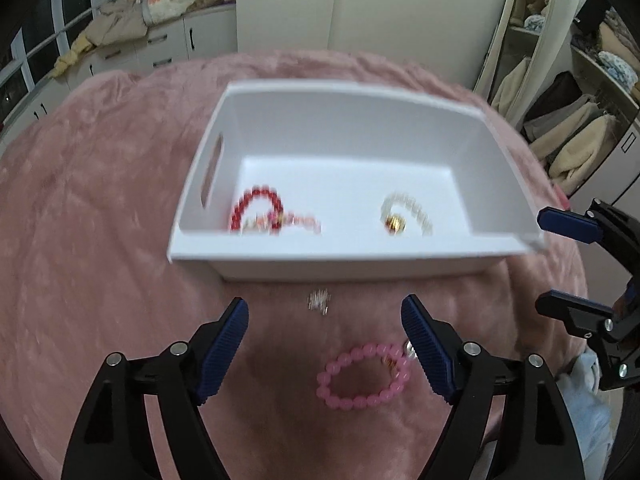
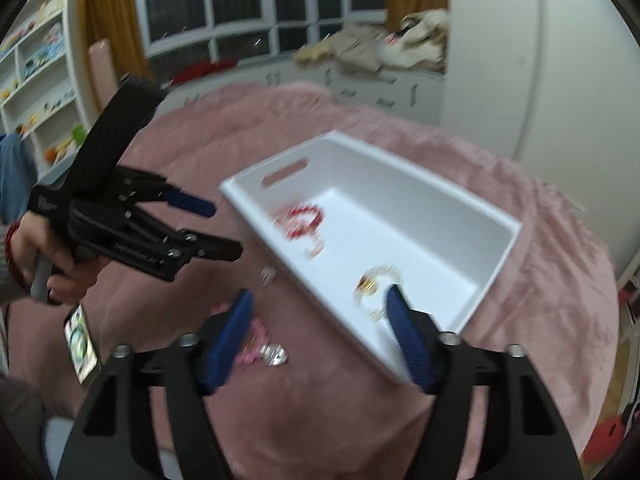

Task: Organize jewelry
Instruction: 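Grasp the silver flower charm with the left tool while the right tool grasps a silver charm, then carry both silver charms into the box and open both tools to release them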

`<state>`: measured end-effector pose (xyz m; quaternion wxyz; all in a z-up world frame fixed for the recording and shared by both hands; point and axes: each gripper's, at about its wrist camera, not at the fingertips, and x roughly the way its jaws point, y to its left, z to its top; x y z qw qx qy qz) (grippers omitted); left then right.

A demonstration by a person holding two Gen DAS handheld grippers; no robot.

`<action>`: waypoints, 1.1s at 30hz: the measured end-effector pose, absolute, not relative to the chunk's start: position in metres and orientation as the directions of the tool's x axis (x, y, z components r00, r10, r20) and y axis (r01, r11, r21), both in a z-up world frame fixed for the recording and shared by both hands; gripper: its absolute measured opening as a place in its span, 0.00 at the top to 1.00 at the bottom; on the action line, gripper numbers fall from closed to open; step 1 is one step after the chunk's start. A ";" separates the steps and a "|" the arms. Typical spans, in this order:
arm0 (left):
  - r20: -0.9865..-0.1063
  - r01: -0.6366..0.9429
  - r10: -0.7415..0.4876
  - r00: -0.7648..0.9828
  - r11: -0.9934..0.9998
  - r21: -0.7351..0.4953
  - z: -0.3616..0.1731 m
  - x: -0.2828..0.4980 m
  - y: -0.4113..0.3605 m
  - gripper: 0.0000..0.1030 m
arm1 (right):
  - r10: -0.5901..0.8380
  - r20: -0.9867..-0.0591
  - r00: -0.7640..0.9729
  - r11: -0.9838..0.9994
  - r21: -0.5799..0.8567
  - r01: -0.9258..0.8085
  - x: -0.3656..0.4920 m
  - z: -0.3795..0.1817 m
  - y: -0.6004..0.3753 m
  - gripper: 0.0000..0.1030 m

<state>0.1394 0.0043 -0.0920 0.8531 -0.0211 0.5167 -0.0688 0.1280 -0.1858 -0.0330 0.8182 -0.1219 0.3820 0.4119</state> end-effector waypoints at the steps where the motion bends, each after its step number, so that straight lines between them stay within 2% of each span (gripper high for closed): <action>1: -0.885 0.092 -0.137 0.445 0.990 -0.107 -0.098 0.140 0.005 0.22 | 0.582 -0.743 0.332 0.609 0.126 -0.784 0.127 -0.040 -0.180 0.44; 2: -0.889 0.089 -0.140 0.435 0.990 -0.112 -0.104 0.140 0.005 0.22 | 0.581 -0.755 0.304 0.589 0.132 -0.797 0.125 -0.044 -0.176 0.49; 5: -0.902 0.085 -0.147 0.406 0.989 -0.123 -0.122 0.142 0.004 0.22 | 0.560 -0.798 0.224 0.524 0.131 -0.841 0.119 -0.061 -0.161 0.51; 8: -0.910 0.094 -0.145 0.388 0.989 -0.118 -0.134 0.146 0.000 0.22 | 0.519 -0.841 0.151 0.474 0.136 -0.870 0.115 -0.080 -0.146 0.57; 13: -0.925 0.091 -0.141 0.353 0.989 -0.116 -0.156 0.161 -0.004 0.22 | 0.462 -0.883 0.089 0.425 0.132 -0.895 0.114 -0.105 -0.123 0.58; 19: -0.933 0.105 -0.144 0.329 0.988 -0.115 -0.174 0.175 -0.010 0.31 | 0.408 -0.911 0.062 0.415 0.124 -0.901 0.115 -0.133 -0.109 0.66; 23: -0.936 0.094 -0.141 0.323 0.989 -0.117 -0.179 0.179 -0.007 0.43 | 0.398 -0.914 0.074 0.424 0.112 -0.899 0.118 -0.140 -0.104 0.71; 26: -0.936 0.094 -0.138 0.324 0.989 -0.113 -0.178 0.179 -0.003 0.57 | 0.399 -0.913 0.083 0.443 0.112 -0.890 0.122 -0.143 -0.105 0.84; 31: -0.938 0.103 -0.141 0.316 0.988 -0.114 -0.176 0.177 0.001 0.77 | 0.412 -0.907 0.085 0.450 0.122 -0.884 0.123 -0.139 -0.110 0.84; 33: -0.938 0.109 -0.139 0.319 0.988 -0.109 -0.174 0.176 0.001 0.77 | 0.411 -0.907 0.095 0.458 0.115 -0.882 0.122 -0.135 -0.112 0.84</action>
